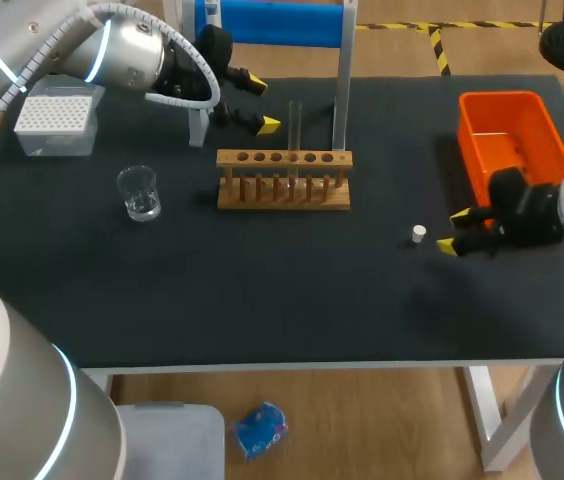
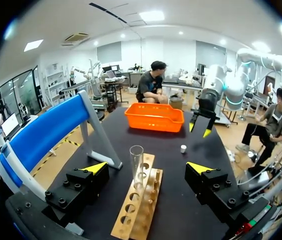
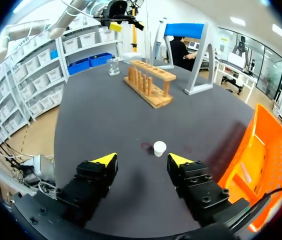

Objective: Invert the test tube, pick up the pipette, mount the tip to pipette, aspirate from beaker and dispense into the tube, eject the tip, return the pipette, and cap with the stopper.

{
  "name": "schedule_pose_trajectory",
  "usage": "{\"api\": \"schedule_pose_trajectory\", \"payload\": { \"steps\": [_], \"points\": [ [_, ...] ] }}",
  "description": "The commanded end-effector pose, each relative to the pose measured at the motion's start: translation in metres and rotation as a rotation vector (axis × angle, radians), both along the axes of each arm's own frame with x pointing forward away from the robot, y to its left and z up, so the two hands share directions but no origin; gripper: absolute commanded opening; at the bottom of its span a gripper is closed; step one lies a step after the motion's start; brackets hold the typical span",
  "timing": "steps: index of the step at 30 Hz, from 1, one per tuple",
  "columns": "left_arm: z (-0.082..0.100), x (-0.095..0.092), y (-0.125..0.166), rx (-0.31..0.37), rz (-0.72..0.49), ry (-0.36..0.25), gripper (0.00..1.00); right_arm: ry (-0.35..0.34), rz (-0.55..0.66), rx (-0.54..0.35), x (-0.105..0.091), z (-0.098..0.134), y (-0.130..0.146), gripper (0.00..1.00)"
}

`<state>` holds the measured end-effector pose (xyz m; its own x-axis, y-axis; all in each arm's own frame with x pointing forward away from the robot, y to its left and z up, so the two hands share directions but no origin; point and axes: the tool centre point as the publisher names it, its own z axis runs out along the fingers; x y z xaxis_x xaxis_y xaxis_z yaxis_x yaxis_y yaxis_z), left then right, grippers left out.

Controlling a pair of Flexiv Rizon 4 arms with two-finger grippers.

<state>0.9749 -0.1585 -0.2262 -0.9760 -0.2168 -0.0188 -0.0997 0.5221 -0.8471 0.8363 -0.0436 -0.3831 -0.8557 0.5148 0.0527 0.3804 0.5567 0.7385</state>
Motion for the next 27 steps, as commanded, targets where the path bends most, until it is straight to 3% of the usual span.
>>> {"api": "schedule_pose_trajectory", "payload": {
  "steps": [1, 3, 4, 7, 11, 16, 27],
  "points": [
    [0.0, 0.005, 0.002, -0.026, -0.203, 0.123, 1.0, 0.014, -0.002, -0.009, 0.013, -0.013, 0.008, 0.58],
    [0.0, 0.005, 0.002, -0.026, -0.203, 0.123, 1.0, 0.021, -0.005, -0.011, 0.016, -0.017, 0.009, 0.58],
    [0.0, 0.005, 0.002, -0.026, -0.203, 0.123, 1.0, 0.025, -0.008, -0.013, 0.017, -0.018, 0.011, 0.54],
    [0.0, 0.005, 0.002, -0.026, -0.203, 0.123, 1.0, 0.033, -0.009, -0.015, 0.019, -0.022, 0.014, 0.58],
    [0.0, 0.005, 0.002, -0.026, -0.203, 0.123, 1.0, 0.046, -0.01, -0.019, 0.025, -0.027, 0.015, 0.55],
    [0.0, 0.005, 0.002, -0.026, -0.203, 0.123, 1.0, 0.054, -0.009, -0.021, 0.032, -0.031, 0.019, 0.49],
    [0.0, 0.005, 0.002, -0.026, -0.203, 0.123, 1.0, 0.069, -0.003, -0.033, 0.042, -0.037, 0.028, 0.49]
  ]
}}
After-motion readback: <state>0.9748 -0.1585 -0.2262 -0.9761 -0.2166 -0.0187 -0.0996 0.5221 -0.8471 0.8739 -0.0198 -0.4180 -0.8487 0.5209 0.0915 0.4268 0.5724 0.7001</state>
